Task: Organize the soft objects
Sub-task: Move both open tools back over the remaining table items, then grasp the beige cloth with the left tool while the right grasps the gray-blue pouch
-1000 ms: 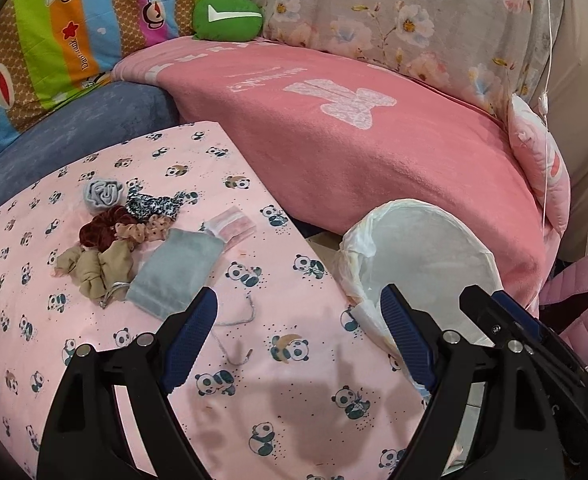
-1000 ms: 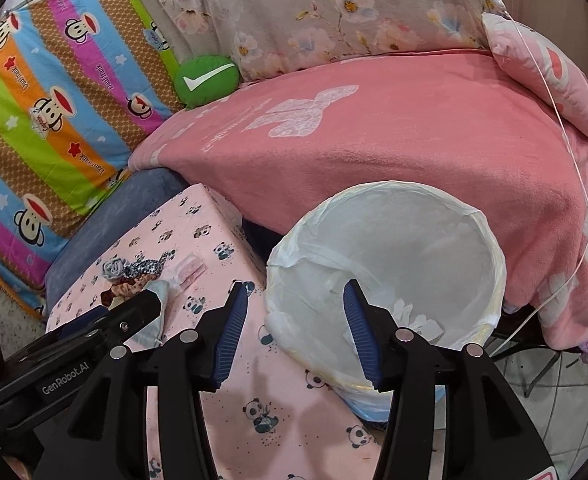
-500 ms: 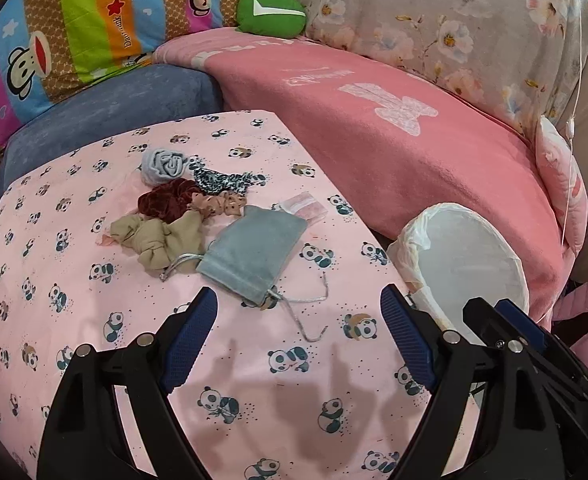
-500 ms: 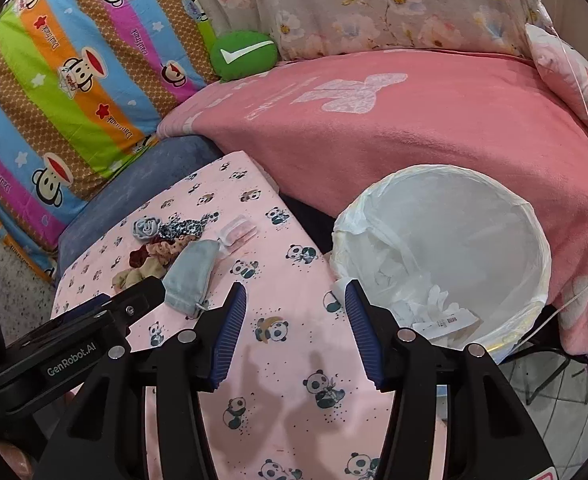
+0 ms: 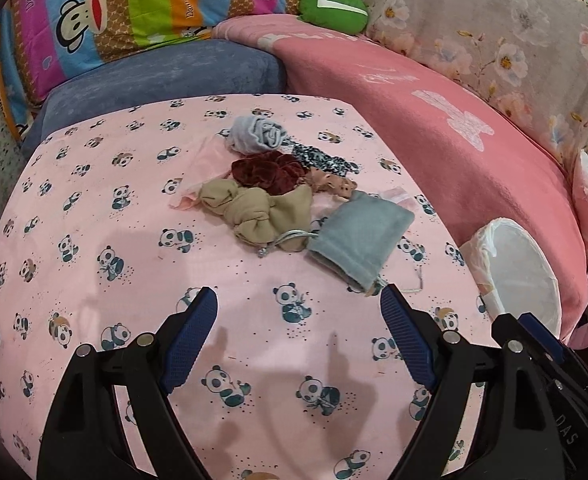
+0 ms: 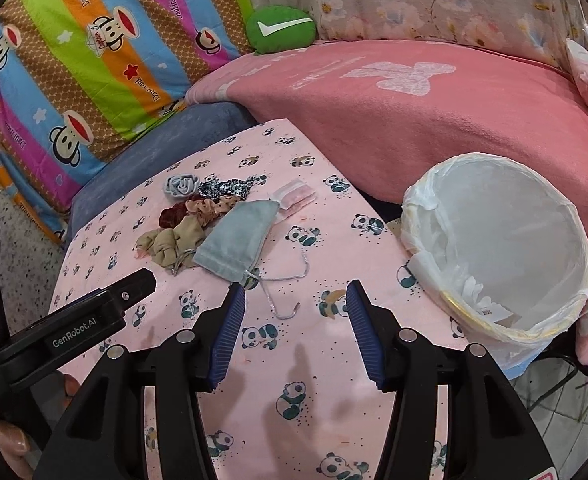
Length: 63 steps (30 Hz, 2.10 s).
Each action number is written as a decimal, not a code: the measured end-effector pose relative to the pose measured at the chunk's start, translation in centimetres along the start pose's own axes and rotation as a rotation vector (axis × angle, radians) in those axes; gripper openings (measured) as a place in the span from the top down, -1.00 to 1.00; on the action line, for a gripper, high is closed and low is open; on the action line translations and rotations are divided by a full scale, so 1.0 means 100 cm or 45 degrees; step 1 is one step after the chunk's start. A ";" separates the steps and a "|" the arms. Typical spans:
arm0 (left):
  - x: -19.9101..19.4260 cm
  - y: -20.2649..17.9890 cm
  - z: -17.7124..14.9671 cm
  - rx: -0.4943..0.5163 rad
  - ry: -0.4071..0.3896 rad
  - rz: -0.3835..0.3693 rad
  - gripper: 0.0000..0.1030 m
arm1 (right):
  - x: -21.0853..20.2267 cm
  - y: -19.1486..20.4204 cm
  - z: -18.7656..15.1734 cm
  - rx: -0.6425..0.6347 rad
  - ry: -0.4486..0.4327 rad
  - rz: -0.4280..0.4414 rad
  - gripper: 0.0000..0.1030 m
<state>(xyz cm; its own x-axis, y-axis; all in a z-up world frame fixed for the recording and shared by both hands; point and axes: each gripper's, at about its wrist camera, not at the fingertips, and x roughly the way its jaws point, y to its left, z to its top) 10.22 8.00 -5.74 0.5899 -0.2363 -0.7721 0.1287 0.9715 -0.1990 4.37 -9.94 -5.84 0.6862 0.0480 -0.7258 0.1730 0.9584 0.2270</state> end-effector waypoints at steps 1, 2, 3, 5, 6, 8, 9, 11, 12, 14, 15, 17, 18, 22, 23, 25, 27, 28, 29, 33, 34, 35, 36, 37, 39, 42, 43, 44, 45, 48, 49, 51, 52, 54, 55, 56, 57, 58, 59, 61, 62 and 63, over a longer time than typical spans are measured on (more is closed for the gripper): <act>0.001 0.006 0.000 -0.013 0.001 0.003 -0.55 | 0.003 0.003 0.000 -0.007 0.005 0.003 -0.05; 0.002 0.010 0.001 -0.025 0.002 0.006 -0.55 | 0.004 0.005 0.000 -0.010 0.008 0.004 -0.07; 0.003 0.014 0.002 -0.035 0.003 0.011 -0.55 | 0.007 0.008 -0.001 -0.011 0.014 0.007 -0.09; 0.006 0.022 0.005 -0.052 0.002 0.020 -0.55 | 0.013 0.011 0.000 -0.003 0.026 0.020 -0.13; 0.007 0.026 0.006 -0.059 0.003 0.024 -0.55 | 0.017 0.012 0.001 0.007 0.035 0.032 -0.13; 0.011 0.032 0.010 -0.074 0.007 0.027 -0.55 | 0.026 0.015 0.005 0.018 0.046 0.037 -0.14; 0.014 0.035 0.012 -0.081 0.009 0.026 -0.55 | 0.029 0.016 0.006 0.019 0.049 0.037 -0.14; 0.019 0.040 0.017 -0.093 0.012 0.032 -0.55 | 0.038 0.019 0.011 0.025 0.058 0.041 -0.15; 0.022 0.042 0.020 -0.097 0.012 0.036 -0.55 | 0.042 0.019 0.012 0.026 0.062 0.043 -0.16; 0.029 0.046 0.027 -0.103 0.014 0.040 -0.55 | 0.053 0.022 0.017 0.032 0.074 0.047 -0.16; 0.033 0.047 0.030 -0.104 0.016 0.043 -0.55 | 0.058 0.023 0.019 0.032 0.078 0.048 -0.16; 0.042 0.050 0.037 -0.106 0.023 0.049 -0.55 | 0.068 0.025 0.025 0.032 0.086 0.046 -0.16; 0.047 0.051 0.040 -0.107 0.029 0.050 -0.55 | 0.073 0.026 0.027 0.034 0.089 0.045 -0.16; 0.065 0.054 0.049 -0.115 0.053 0.044 -0.55 | 0.093 0.028 0.036 0.048 0.100 0.047 -0.16; 0.069 0.055 0.050 -0.115 0.060 0.040 -0.55 | 0.099 0.030 0.039 0.052 0.105 0.045 -0.16; 0.076 0.056 0.051 -0.112 0.071 0.033 -0.55 | 0.109 0.032 0.043 0.055 0.114 0.043 -0.16; 0.082 0.056 0.052 -0.105 0.078 0.025 -0.54 | 0.121 0.032 0.045 0.058 0.129 0.037 -0.16; 0.084 0.056 0.053 -0.100 0.080 0.017 -0.54 | 0.124 0.032 0.046 0.060 0.135 0.036 -0.16; 0.086 0.055 0.053 -0.095 0.080 0.010 -0.52 | 0.129 0.032 0.045 0.064 0.143 0.031 -0.16; 0.092 0.056 0.051 -0.094 0.107 -0.037 -0.07 | 0.143 0.031 0.042 0.088 0.183 0.058 -0.11; 0.093 0.058 0.050 -0.106 0.115 -0.053 0.04 | 0.147 0.031 0.041 0.092 0.199 0.079 0.10; 0.093 0.059 0.049 -0.113 0.118 -0.075 0.07 | 0.150 0.031 0.040 0.094 0.212 0.092 0.34; 0.091 0.060 0.048 -0.117 0.115 -0.085 0.13 | 0.151 0.032 0.039 0.095 0.223 0.105 0.45; 0.089 0.060 0.046 -0.113 0.108 -0.084 0.16 | 0.152 0.034 0.038 0.089 0.228 0.114 0.63; 0.084 0.059 0.044 -0.100 0.099 -0.083 0.32 | 0.149 0.038 0.035 0.073 0.223 0.125 0.81; 0.074 0.060 0.041 -0.103 0.089 -0.078 0.39 | 0.141 0.042 0.031 0.057 0.206 0.147 0.88; 0.073 0.060 0.042 -0.107 0.086 -0.076 0.39 | 0.136 0.044 0.030 0.045 0.196 0.148 0.89; 0.070 0.059 0.041 -0.111 0.080 -0.075 0.40 | 0.132 0.046 0.028 0.037 0.188 0.152 0.89; 0.065 0.059 0.040 -0.112 0.071 -0.074 0.41 | 0.125 0.047 0.027 0.029 0.175 0.161 0.89; 0.054 0.055 0.039 -0.106 0.051 -0.070 0.41 | 0.109 0.050 0.025 0.023 0.150 0.179 0.89; 0.049 0.053 0.038 -0.104 0.043 -0.071 0.41 | 0.105 0.051 0.024 0.022 0.144 0.183 0.89; 0.039 0.048 0.036 -0.098 0.027 -0.072 0.41 | 0.093 0.051 0.022 0.019 0.124 0.188 0.89; 0.036 0.045 0.036 -0.095 0.020 -0.071 0.41 | 0.088 0.051 0.022 0.020 0.116 0.189 0.89; 0.027 0.042 0.035 -0.096 0.008 -0.073 0.41 | 0.076 0.049 0.022 0.022 0.093 0.192 0.89; 0.022 0.040 0.035 -0.094 -0.001 -0.076 0.41 | 0.070 0.048 0.022 0.022 0.083 0.194 0.89; 0.017 0.037 0.034 -0.090 -0.009 -0.077 0.41 | 0.066 0.047 0.022 0.021 0.076 0.195 0.89; 0.013 0.035 0.033 -0.085 -0.017 -0.078 0.41 | 0.060 0.045 0.023 0.021 0.068 0.196 0.89; 0.008 0.031 0.032 -0.079 -0.026 -0.081 0.41 | 0.053 0.043 0.023 0.022 0.055 0.196 0.89; 0.004 0.029 0.031 -0.076 -0.033 -0.086 0.41 | 0.046 0.040 0.023 0.027 0.041 0.197 0.89; -0.004 0.023 0.030 -0.065 -0.047 -0.096 0.41 | 0.033 0.035 0.023 0.033 0.016 0.198 0.89; -0.008 0.018 0.029 -0.057 -0.054 -0.100 0.41 | 0.026 0.032 0.023 0.036 0.002 0.197 0.89; -0.012 0.014 0.028 -0.047 -0.061 -0.104 0.41 | 0.019 0.028 0.023 0.038 -0.015 0.196 0.89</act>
<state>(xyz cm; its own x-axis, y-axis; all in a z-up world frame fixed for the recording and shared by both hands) 11.94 9.68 -3.39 0.6160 -0.3124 -0.7231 0.1486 0.9476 -0.2828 7.79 -7.80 -5.04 0.7142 0.1902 -0.6736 0.0863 0.9311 0.3543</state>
